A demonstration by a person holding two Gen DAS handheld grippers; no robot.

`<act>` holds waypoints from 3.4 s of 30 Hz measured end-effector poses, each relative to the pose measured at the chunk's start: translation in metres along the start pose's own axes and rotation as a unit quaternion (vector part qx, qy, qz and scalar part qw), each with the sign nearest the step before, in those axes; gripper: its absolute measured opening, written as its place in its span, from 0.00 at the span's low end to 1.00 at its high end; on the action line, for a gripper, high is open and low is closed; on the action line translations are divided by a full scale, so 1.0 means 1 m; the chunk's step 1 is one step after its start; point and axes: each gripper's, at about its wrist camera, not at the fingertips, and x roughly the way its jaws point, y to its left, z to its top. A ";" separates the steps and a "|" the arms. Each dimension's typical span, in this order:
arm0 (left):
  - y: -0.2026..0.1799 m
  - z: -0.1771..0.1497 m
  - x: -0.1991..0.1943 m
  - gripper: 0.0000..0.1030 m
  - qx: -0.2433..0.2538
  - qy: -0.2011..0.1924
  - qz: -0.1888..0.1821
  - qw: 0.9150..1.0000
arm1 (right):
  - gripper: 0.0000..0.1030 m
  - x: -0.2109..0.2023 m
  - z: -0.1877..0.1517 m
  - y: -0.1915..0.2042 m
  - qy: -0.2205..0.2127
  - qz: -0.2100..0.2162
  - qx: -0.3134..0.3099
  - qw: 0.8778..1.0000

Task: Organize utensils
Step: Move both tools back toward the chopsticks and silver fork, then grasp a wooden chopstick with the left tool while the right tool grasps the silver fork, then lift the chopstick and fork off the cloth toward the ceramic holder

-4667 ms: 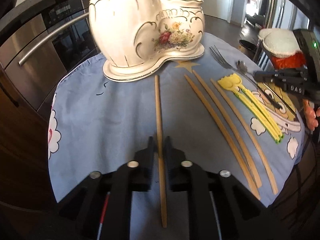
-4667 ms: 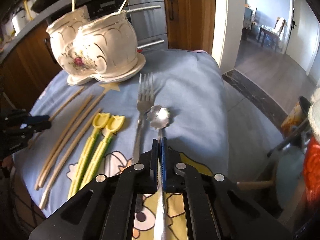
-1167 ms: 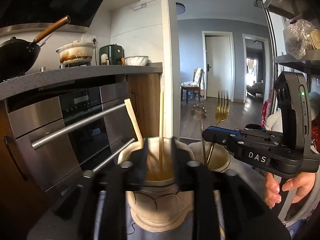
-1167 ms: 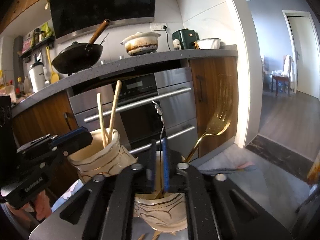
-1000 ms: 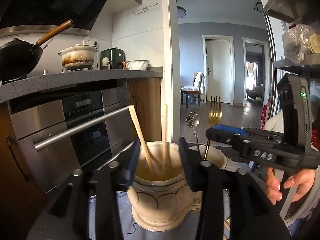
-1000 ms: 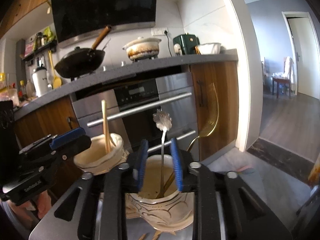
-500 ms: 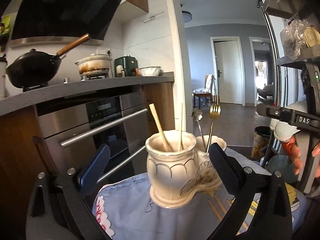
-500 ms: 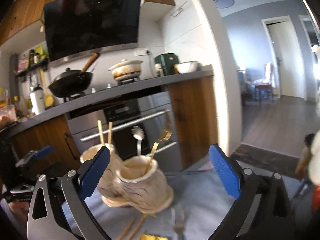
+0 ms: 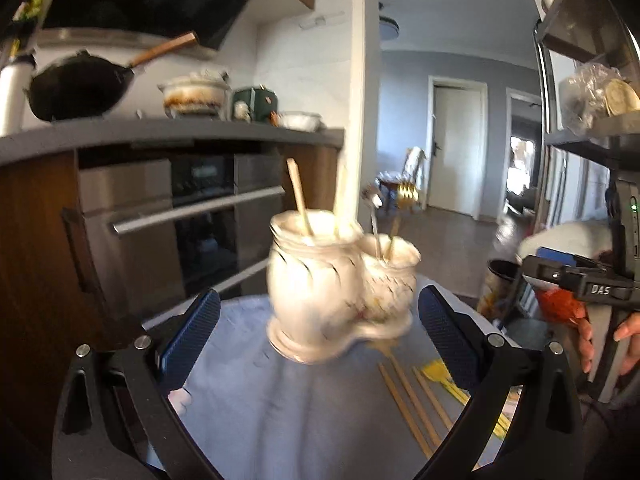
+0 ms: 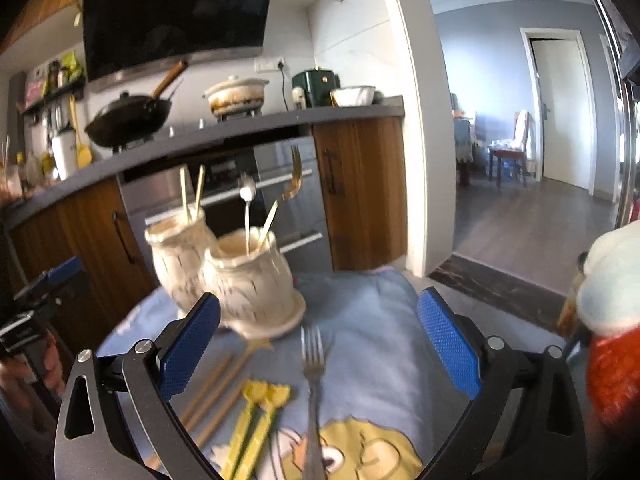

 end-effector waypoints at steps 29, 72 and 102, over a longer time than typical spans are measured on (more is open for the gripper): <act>-0.052 -0.075 0.064 0.74 0.079 0.238 -0.005 0.968 | 0.93 0.051 -0.055 0.004 0.164 -0.034 -0.063 0.984; -0.033 -0.081 0.045 0.07 0.116 0.329 -0.090 0.933 | 0.18 0.072 -0.063 0.018 0.259 0.015 -0.086 0.962; -0.034 -0.046 0.010 0.06 0.108 0.200 -0.108 0.968 | 0.06 0.004 -0.029 0.035 0.046 0.036 -0.118 0.991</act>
